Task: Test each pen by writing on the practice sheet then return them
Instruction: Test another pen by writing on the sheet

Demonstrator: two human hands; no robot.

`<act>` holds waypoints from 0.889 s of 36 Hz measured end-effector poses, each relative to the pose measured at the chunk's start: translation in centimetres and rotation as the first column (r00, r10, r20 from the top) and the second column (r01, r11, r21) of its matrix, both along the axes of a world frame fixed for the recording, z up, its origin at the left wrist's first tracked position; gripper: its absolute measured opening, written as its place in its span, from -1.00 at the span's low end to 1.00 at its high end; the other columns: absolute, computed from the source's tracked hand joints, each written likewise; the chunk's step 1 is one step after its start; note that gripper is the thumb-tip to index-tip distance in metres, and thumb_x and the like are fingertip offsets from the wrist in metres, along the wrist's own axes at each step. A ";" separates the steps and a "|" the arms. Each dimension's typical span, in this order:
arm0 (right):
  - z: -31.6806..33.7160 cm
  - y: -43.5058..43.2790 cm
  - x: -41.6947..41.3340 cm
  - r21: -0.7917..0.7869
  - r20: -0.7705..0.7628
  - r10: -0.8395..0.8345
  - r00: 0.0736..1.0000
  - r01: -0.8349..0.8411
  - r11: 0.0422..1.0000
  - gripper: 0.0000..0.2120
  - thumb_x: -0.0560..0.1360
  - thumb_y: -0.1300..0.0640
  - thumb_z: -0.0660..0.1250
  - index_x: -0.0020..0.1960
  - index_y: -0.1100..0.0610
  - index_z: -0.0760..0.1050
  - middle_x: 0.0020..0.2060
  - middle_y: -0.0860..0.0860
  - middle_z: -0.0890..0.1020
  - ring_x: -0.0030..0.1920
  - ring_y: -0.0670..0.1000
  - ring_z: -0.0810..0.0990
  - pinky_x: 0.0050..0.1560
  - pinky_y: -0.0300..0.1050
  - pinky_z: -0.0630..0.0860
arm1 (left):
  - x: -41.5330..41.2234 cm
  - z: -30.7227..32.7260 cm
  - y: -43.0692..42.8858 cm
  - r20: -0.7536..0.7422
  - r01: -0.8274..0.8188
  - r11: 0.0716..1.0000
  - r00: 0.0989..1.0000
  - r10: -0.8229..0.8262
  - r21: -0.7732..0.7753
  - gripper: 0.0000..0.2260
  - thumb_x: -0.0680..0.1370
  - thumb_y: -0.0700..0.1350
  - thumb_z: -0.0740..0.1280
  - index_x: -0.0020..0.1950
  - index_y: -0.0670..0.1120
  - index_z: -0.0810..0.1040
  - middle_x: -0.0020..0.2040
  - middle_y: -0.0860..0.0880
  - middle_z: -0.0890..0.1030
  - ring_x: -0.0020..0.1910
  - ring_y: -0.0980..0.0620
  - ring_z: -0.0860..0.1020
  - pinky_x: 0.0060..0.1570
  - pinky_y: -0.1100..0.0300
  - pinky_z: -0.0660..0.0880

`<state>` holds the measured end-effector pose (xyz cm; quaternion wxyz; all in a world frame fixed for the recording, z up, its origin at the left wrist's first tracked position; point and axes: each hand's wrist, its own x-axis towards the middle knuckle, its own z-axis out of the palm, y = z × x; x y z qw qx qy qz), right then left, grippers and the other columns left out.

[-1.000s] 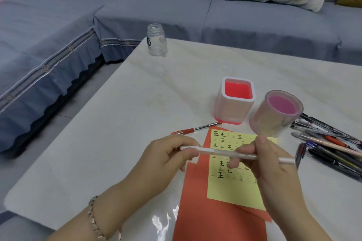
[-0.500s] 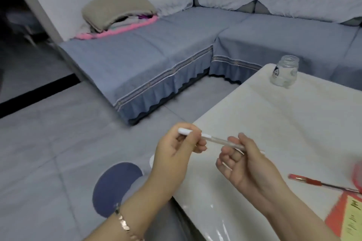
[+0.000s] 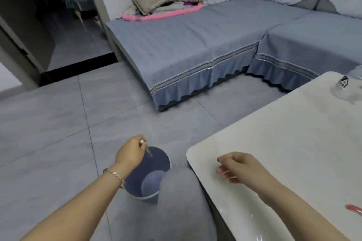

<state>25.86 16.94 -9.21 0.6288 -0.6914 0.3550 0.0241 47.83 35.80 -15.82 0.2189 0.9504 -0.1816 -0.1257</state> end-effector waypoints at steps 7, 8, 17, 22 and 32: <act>-2.1 -1.4 -4.5 -0.118 -0.073 -0.001 0.997 -0.007 0.993 -0.86 0.53 0.12 0.25 -0.12 0.15 0.53 -0.31 -0.06 0.64 -0.34 -0.10 0.56 -0.30 -0.39 0.43 | -3.2 2.5 -5.4 -0.022 0.175 0.983 0.984 -0.177 -0.060 -0.75 0.58 -0.12 0.21 0.24 -0.11 0.47 -0.10 -0.02 0.53 -0.02 -0.09 0.53 -0.03 0.13 0.45; -2.2 -1.6 -5.3 -0.132 -0.082 -0.011 0.997 0.000 0.991 -0.86 0.53 0.11 0.25 -0.14 0.13 0.53 -0.32 -0.07 0.64 -0.34 -0.11 0.56 -0.28 -0.37 0.44 | -4.4 3.3 -6.6 -0.018 0.215 0.972 0.976 -0.217 -0.096 -0.76 0.58 -0.13 0.21 0.22 -0.10 0.49 -0.07 -0.03 0.55 -0.02 -0.08 0.53 -0.02 0.14 0.44; -1.3 -2.7 -17.5 -0.319 -0.151 -0.212 0.966 0.156 0.935 -0.87 0.49 0.14 0.27 -0.21 0.00 0.54 -0.34 -0.09 0.65 -0.27 -0.11 0.61 -0.05 -0.15 0.51 | -20.8 8.4 -15.6 -0.027 0.729 0.644 0.657 -0.754 -0.232 -0.80 0.59 -0.04 0.18 0.18 0.08 0.48 -0.01 0.17 0.53 0.01 0.16 0.50 0.04 0.26 0.40; -0.4 -2.3 -26.7 -0.511 -0.214 -0.391 0.895 0.239 0.826 -0.88 0.50 0.07 0.26 -0.19 -0.04 0.52 -0.30 -0.04 0.63 -0.29 -0.09 0.54 -0.15 -0.19 0.45 | -29.5 7.7 -18.5 -0.031 0.909 0.386 0.386 -0.922 -0.154 -0.78 0.60 0.00 0.13 0.20 0.10 0.46 -0.06 0.19 0.48 -0.13 0.19 0.42 0.00 0.28 0.39; 0.4 -2.8 -40.4 -0.692 -0.267 -0.763 0.589 0.435 0.577 -0.95 0.51 0.09 0.27 -0.06 -0.04 0.49 -0.29 -0.09 0.58 -0.29 -0.10 0.52 -0.33 -0.21 0.39 | -38.2 5.7 -21.6 -0.066 0.971 0.213 0.207 -0.976 -0.108 -0.80 0.58 0.00 0.16 0.14 0.08 0.51 -0.13 0.19 0.51 -0.07 0.14 0.52 -0.10 0.24 0.42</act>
